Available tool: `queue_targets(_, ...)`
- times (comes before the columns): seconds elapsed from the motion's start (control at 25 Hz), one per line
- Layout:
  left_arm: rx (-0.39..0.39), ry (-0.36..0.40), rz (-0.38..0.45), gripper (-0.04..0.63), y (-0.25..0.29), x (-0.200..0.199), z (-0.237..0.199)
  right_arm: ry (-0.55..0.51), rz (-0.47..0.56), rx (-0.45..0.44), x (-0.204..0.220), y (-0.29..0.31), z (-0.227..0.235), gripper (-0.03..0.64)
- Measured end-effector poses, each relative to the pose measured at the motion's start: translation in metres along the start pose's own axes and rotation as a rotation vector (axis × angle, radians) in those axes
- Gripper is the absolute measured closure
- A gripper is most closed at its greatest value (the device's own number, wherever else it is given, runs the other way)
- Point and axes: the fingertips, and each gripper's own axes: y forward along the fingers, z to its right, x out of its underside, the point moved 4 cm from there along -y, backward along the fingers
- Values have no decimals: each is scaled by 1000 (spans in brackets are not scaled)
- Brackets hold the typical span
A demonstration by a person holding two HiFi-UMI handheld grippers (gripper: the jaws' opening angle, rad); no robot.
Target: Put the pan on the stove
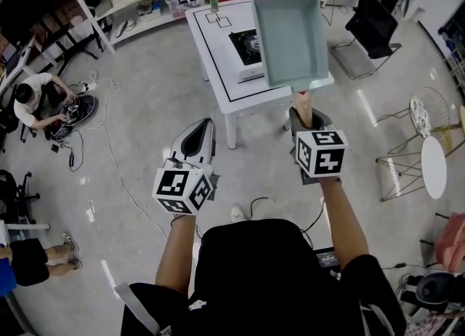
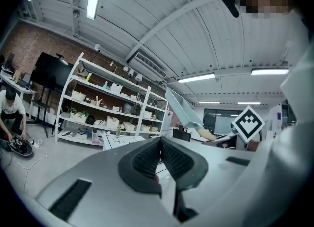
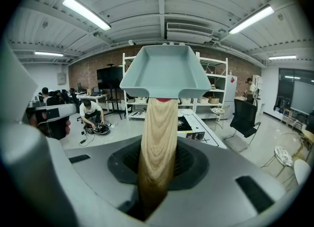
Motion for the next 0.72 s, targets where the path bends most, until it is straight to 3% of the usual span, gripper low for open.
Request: queue_targets(0.72,-8,0,-11,584,87,-3,-35,6,-28,-9,-26,83,39,546)
